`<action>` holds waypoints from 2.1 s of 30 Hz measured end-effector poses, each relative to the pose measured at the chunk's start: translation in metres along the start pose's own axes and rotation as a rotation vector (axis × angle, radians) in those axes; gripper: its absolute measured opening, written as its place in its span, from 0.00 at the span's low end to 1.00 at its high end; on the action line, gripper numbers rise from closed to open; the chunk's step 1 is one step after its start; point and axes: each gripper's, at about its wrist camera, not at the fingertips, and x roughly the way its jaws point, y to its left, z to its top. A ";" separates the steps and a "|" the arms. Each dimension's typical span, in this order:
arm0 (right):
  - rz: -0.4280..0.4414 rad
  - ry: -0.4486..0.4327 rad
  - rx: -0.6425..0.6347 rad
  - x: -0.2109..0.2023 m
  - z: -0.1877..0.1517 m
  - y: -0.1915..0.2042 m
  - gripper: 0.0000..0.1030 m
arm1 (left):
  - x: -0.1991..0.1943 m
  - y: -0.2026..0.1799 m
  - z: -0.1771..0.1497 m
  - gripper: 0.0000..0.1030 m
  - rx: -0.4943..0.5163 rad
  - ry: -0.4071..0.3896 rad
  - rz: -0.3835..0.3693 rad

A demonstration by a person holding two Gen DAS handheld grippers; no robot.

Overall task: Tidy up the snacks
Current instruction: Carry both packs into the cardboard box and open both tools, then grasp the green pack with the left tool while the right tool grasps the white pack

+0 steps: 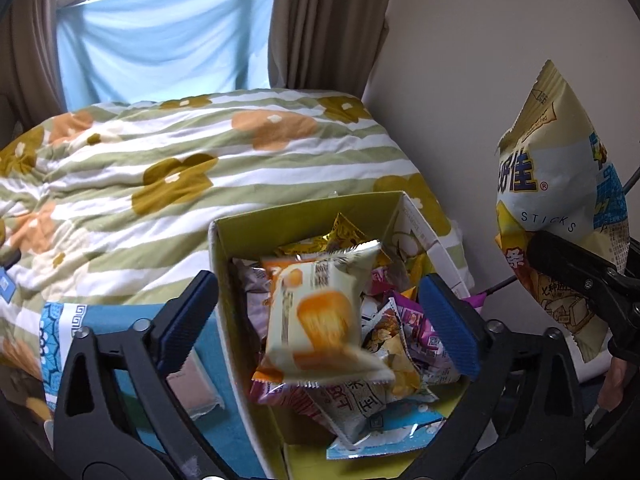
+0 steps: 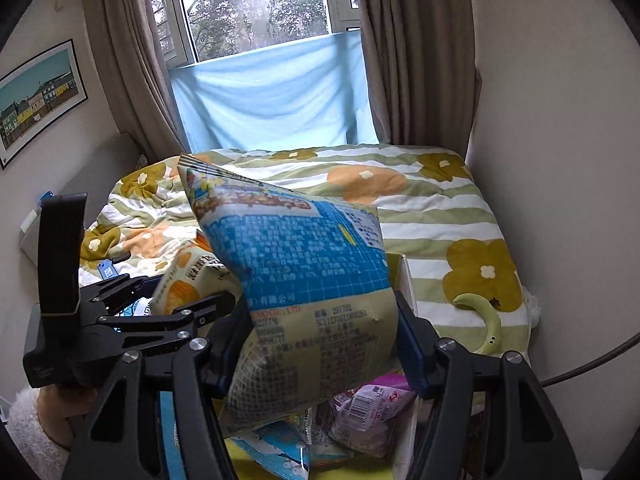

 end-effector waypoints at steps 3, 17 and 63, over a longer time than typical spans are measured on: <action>-0.005 0.004 0.010 -0.002 -0.002 -0.009 0.58 | -0.010 0.009 -0.008 0.99 -0.017 -0.001 0.016; 0.021 0.074 0.071 0.037 -0.008 -0.027 0.59 | -0.049 0.065 -0.056 0.99 -0.156 0.004 0.068; -0.018 -0.087 -0.011 -0.038 -0.044 0.126 1.00 | -0.195 0.189 -0.144 0.99 -0.047 -0.028 0.189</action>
